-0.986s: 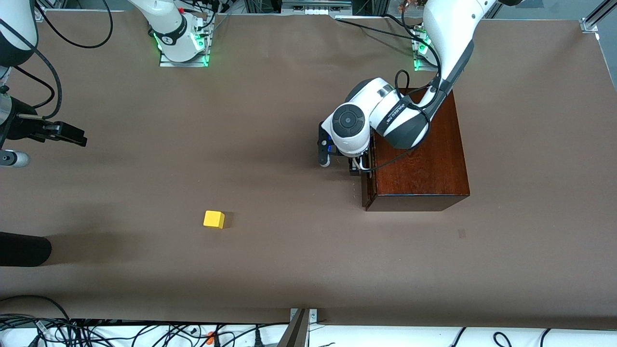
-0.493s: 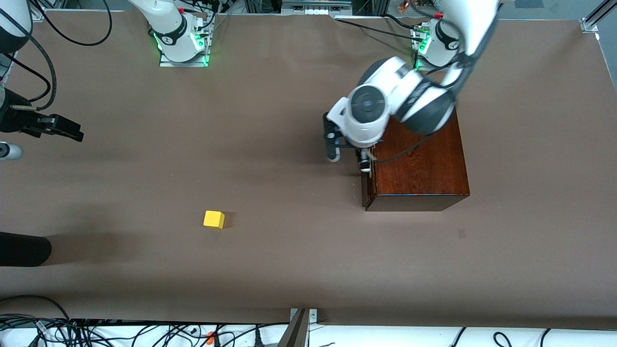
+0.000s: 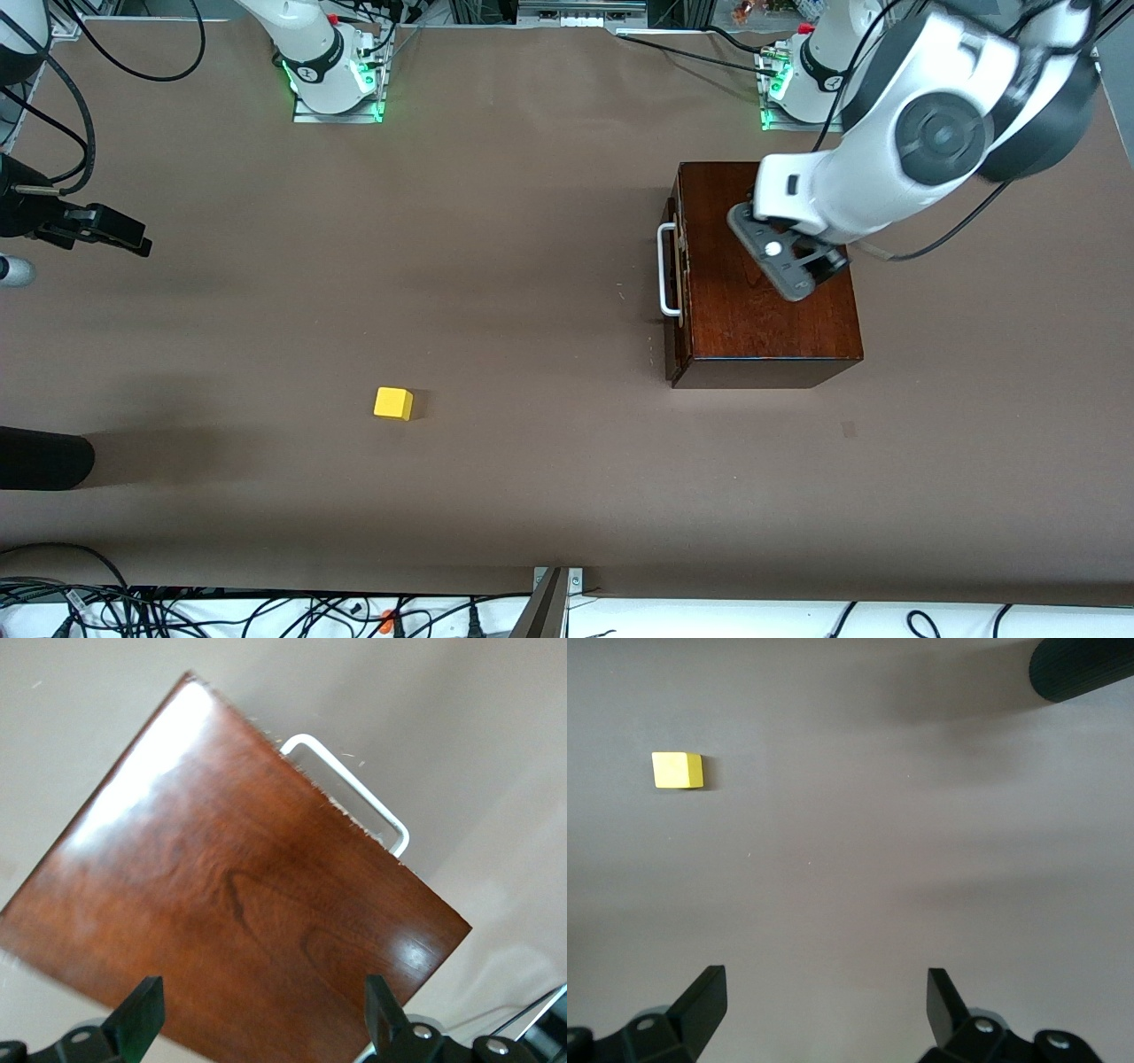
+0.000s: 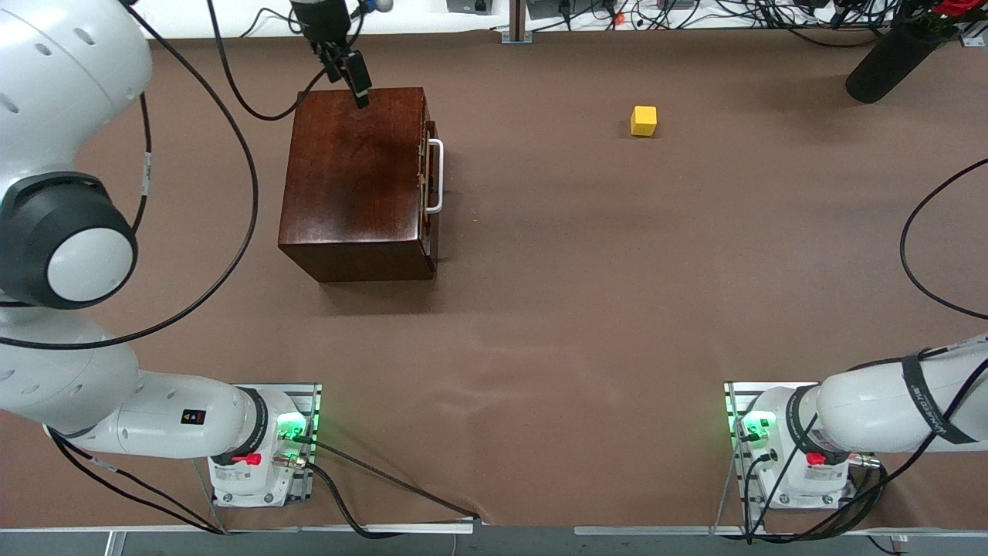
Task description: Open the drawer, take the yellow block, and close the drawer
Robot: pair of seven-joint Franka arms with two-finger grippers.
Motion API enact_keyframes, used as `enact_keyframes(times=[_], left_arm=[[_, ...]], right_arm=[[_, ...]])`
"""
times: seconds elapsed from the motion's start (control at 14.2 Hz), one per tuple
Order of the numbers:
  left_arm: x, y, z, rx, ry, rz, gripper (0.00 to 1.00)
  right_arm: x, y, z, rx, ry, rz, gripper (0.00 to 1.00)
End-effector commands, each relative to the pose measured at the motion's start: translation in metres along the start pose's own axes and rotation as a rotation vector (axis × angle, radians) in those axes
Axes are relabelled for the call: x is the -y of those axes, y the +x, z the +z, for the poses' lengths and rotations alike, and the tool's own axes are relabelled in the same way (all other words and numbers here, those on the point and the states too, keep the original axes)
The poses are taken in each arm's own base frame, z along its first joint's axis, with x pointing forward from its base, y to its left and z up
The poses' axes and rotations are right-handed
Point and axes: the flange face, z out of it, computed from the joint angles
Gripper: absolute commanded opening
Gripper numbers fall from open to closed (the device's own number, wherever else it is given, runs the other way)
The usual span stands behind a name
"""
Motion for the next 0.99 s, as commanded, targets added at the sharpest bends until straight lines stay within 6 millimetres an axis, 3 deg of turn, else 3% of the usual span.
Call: enact_keyframes(times=[0.0,0.21,0.28,0.35,0.49,0.77,0.92], left_arm=[[0.027,-0.037,-0.029,0.001,0.068,-0.114,1.00],[0.054,-0.072,-0.052,-0.026,0.100,-0.234,1.00],[0.066,-0.092,-0.061,-0.049,0.097,-0.323,1.00],[0.062,-0.105,-0.060,-0.044,0.105,-0.387,1.00],[0.077,-0.135,-0.069,-0.072,0.106,-0.592,1.00],[0.113,-0.159,-0.079,-0.149,0.121,-0.691,1.00],[0.116,-0.163,-0.085,-0.164,0.130,-0.699,1.00]], right_arm=[[-0.004,-0.008,-0.003,-0.003,0.022,-0.004,1.00],[-0.004,-0.006,-0.003,-0.004,0.021,0.006,1.00],[-0.004,-0.006,-0.003,-0.003,0.021,0.006,1.00],[-0.004,-0.006,-0.003,-0.003,0.021,0.008,1.00],[-0.004,-0.006,-0.003,-0.004,0.022,0.008,1.00],[-0.005,-0.007,-0.004,-0.005,0.022,0.009,1.00],[-0.005,-0.006,-0.004,-0.006,0.021,0.008,1.00]])
